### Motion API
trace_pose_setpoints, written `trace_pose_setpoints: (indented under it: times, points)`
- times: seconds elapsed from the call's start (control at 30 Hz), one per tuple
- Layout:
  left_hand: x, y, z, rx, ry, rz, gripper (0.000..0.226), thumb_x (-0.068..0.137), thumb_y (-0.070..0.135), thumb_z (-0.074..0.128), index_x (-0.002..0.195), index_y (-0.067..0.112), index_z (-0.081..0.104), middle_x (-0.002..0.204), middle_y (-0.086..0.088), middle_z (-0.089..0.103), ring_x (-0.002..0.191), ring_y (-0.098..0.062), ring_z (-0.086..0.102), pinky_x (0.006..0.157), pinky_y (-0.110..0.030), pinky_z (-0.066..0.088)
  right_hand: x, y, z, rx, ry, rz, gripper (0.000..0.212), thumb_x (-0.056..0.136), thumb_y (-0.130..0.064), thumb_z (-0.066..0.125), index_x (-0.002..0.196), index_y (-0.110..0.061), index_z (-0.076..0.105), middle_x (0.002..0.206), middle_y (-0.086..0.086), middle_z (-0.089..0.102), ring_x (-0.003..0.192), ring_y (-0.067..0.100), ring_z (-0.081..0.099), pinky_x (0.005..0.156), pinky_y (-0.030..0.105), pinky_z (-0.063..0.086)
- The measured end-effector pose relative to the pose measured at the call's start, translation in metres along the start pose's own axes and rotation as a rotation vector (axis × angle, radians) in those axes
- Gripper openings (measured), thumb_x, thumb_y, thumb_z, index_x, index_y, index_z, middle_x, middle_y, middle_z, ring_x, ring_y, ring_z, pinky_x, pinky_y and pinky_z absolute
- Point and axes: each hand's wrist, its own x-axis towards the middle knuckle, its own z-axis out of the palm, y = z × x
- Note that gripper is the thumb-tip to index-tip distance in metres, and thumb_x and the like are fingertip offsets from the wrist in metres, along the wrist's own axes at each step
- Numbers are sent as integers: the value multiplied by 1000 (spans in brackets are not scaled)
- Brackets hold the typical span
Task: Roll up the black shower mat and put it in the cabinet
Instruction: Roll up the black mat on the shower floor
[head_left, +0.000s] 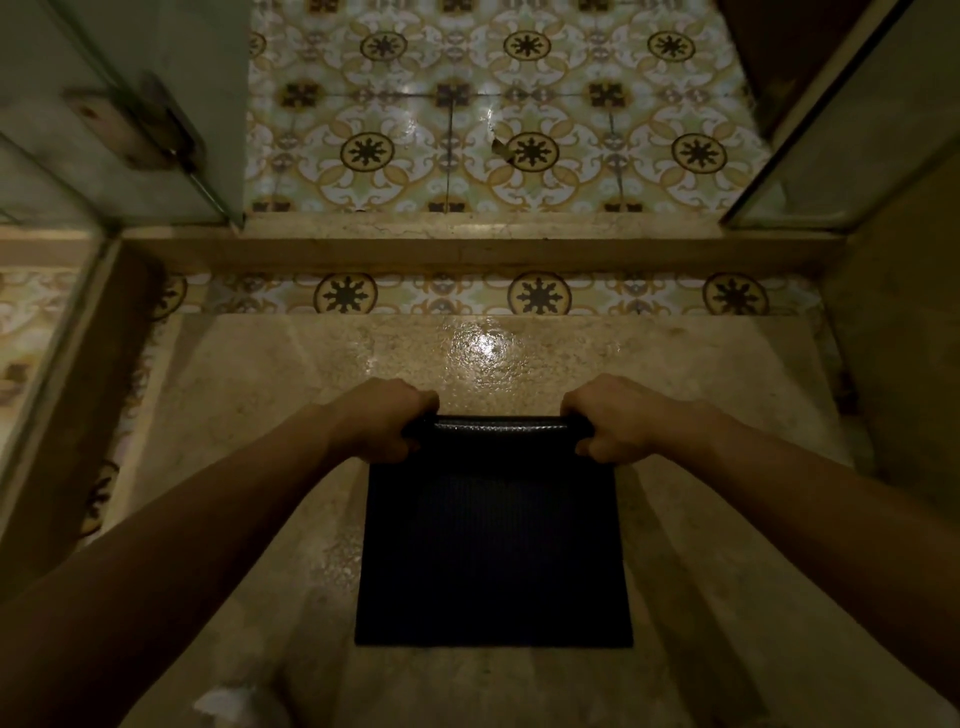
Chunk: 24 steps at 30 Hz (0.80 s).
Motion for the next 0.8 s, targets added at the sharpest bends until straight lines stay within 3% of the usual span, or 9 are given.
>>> trace_pose_setpoints:
  times: [0.2, 0.43, 0.53, 0.67, 0.8]
  points:
    - [19, -8, -22, 92, 239, -111, 39, 77, 35, 67, 110, 24, 50, 104, -1, 63, 94, -25, 61, 90, -44, 41, 16, 10, -19, -36, 192, 58, 38, 76, -26, 74, 108, -15, 57, 105, 10, 62, 93, 29, 61, 75, 37, 51]
    - [25, 0, -10, 33, 350, -165, 33, 77, 27, 70, 103, 23, 50, 98, -6, 60, 90, -29, 58, 78, -42, 50, 24, 5, -5, -59, 284, 87, 42, 77, -14, 72, 114, -9, 52, 112, 13, 57, 94, 33, 61, 72, 36, 47]
    - [24, -3, -11, 2, 307, -175, 33, 76, 26, 70, 104, 23, 53, 97, -5, 61, 90, -29, 59, 78, -41, 50, 27, 9, -7, -73, 233, 80, 38, 77, -14, 68, 113, -10, 56, 111, 13, 60, 96, 31, 61, 75, 35, 49]
    - [24, -10, -18, -97, 213, -173, 29, 72, 21, 71, 96, 24, 55, 90, -6, 67, 85, -29, 62, 69, -36, 53, 28, 6, -5, -140, 273, 101, 37, 75, -8, 68, 109, -8, 54, 105, 14, 60, 91, 34, 62, 64, 33, 40]
    - [24, -5, -18, -48, 240, -173, 28, 71, 19, 72, 84, 26, 48, 82, -3, 65, 78, -28, 60, 60, -32, 48, 28, 7, -7, -112, 282, 84, 33, 75, -7, 71, 105, -7, 57, 106, 14, 59, 92, 34, 61, 66, 34, 41]
